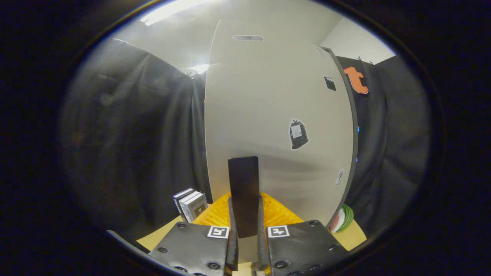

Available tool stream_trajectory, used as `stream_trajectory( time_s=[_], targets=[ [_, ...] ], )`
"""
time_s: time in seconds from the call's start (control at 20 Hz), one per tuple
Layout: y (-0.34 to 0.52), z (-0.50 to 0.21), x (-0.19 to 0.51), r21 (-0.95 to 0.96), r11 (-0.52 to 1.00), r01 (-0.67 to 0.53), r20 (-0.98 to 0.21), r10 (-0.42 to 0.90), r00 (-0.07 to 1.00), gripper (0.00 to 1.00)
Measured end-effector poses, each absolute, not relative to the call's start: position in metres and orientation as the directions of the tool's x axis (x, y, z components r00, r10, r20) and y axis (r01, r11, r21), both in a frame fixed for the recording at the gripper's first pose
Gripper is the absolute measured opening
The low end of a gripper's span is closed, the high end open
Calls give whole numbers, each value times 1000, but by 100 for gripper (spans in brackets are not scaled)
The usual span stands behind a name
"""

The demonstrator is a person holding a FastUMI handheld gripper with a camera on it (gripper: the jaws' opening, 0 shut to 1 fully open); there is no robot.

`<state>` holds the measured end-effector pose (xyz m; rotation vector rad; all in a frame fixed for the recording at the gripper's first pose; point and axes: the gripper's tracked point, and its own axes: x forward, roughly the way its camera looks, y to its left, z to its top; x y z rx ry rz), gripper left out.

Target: Open the shoe cabinet door, grab the shoes and put them into the shoe cabinet, then close the shoe cabinet door.

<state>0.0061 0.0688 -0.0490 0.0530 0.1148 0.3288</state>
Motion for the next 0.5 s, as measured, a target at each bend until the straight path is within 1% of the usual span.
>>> stream_trajectory(
  time_s=[0.25,0.5],
  targets=[
    [28,-46,-18,89,937,-338,-101,346,933,21],
    [-19,-41,-44,92,953,-288,-90,296,951,21]
  ],
)
